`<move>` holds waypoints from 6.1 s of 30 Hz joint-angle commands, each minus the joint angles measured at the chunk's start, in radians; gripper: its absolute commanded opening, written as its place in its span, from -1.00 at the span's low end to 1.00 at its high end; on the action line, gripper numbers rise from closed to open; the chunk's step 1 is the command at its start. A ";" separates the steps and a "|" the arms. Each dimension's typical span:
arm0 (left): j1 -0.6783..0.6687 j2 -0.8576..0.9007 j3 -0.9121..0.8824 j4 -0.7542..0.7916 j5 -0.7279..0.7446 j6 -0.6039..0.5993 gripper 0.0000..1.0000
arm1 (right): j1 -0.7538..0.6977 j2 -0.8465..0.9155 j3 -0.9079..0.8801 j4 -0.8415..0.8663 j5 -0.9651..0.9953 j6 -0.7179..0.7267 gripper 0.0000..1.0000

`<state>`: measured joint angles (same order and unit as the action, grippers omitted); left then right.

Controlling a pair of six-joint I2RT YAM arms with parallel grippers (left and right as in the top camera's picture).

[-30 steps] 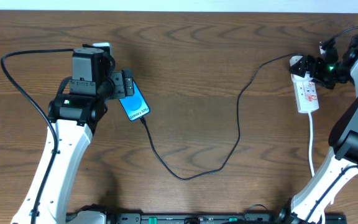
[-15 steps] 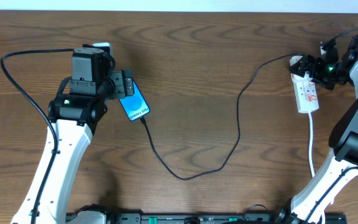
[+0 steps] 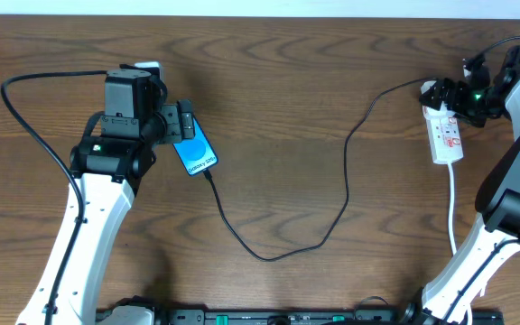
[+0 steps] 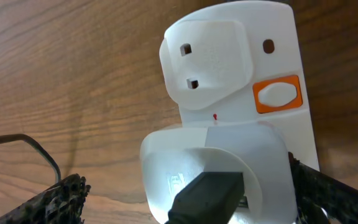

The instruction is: Plug charger to phone and switch on socket

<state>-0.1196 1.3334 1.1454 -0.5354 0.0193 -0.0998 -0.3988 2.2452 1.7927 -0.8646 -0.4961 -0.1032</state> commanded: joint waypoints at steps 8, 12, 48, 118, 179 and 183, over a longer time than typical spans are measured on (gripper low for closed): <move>0.005 0.007 0.010 -0.003 -0.013 0.013 0.85 | -0.008 0.023 0.025 -0.021 -0.001 -0.051 0.99; 0.005 0.007 0.010 -0.003 -0.013 0.013 0.85 | -0.010 0.023 0.025 -0.058 0.000 -0.045 0.98; 0.005 0.007 0.010 -0.003 -0.013 0.013 0.85 | 0.032 0.024 0.024 -0.085 -0.063 0.021 0.99; 0.005 0.007 0.010 -0.003 -0.013 0.013 0.85 | 0.027 0.023 0.065 -0.091 -0.031 0.065 0.99; 0.005 0.007 0.010 -0.003 -0.013 0.013 0.85 | 0.074 0.024 0.025 -0.113 0.011 0.074 0.98; 0.005 0.007 0.010 -0.003 -0.013 0.013 0.85 | 0.084 0.024 0.013 -0.102 0.011 0.074 0.99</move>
<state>-0.1196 1.3334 1.1454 -0.5354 0.0193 -0.0998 -0.3622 2.2623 1.8465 -0.9558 -0.3988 -0.0498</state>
